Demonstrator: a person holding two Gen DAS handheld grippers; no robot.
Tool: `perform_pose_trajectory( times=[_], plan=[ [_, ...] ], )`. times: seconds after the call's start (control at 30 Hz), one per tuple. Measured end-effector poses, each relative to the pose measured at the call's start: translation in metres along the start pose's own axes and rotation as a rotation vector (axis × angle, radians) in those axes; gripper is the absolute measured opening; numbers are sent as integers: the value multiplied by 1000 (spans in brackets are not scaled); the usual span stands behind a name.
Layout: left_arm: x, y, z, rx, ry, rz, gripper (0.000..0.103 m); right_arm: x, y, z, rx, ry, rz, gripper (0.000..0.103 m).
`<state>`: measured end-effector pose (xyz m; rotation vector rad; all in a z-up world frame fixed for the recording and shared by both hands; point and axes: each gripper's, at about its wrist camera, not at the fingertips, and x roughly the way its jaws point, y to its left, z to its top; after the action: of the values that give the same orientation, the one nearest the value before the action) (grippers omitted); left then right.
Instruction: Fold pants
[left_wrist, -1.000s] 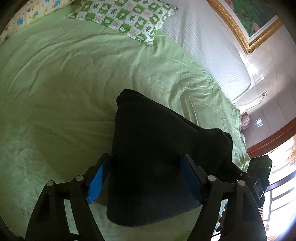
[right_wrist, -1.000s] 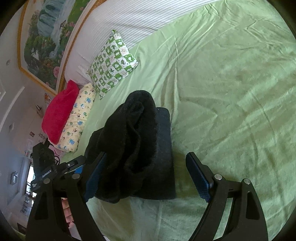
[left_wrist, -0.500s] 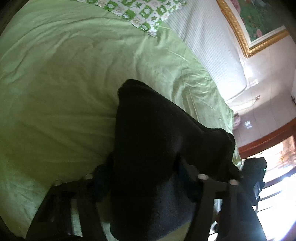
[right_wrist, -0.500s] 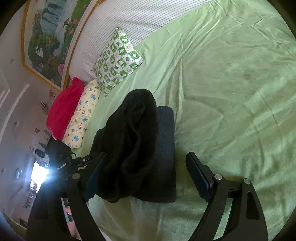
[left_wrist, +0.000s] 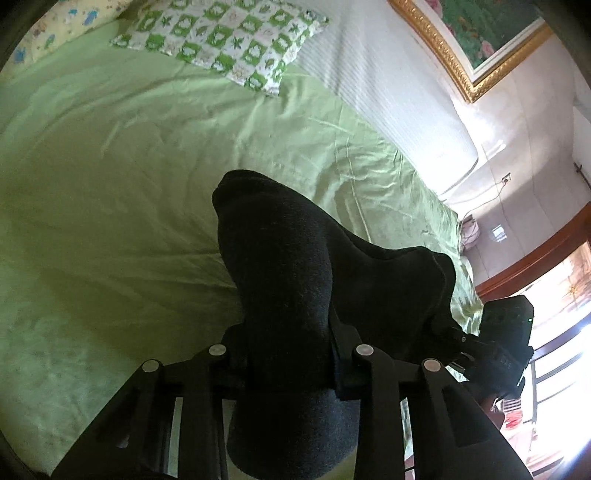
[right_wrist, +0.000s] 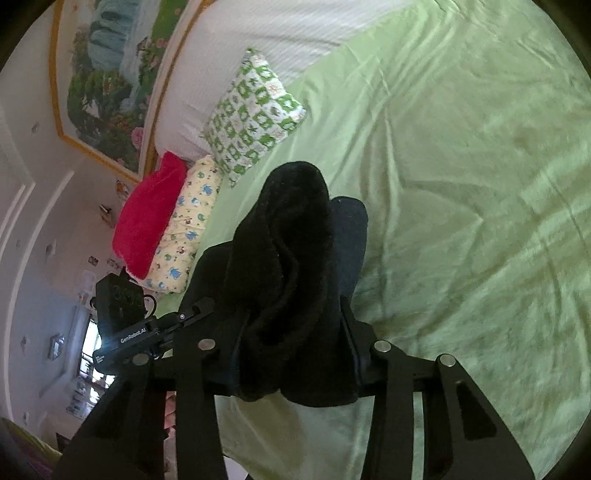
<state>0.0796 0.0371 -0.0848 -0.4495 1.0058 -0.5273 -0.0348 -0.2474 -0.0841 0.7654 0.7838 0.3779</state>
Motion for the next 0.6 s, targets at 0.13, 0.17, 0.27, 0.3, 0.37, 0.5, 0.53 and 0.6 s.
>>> perform_pose_trajectory(
  times=[0.13,0.17,0.27,0.3,0.37,0.5,0.53,0.6],
  plan=[
    [-26,-2,-1,1,-50,2,31,-1,21,2,-45,-7,13,44],
    [-32,-2,-1,1,-64,5,31,-1,27,3,-57,-9,20,44],
    [-51,-2,2,2,-108,21,31,5,44,7,-90,-12,34,44],
    [-57,-2,4,7,-121,29,31,7,48,9,-98,-13,37,44],
    [-65,0,7,9,-143,44,31,13,57,13,-118,-13,42,44],
    [-75,10,18,-14,-175,62,31,29,73,24,-151,-24,48,44],
    [-76,13,20,-20,-179,69,31,35,77,27,-159,-24,48,44],
    [-75,21,28,-30,-189,89,31,47,82,32,-171,-19,42,44]
  ],
)
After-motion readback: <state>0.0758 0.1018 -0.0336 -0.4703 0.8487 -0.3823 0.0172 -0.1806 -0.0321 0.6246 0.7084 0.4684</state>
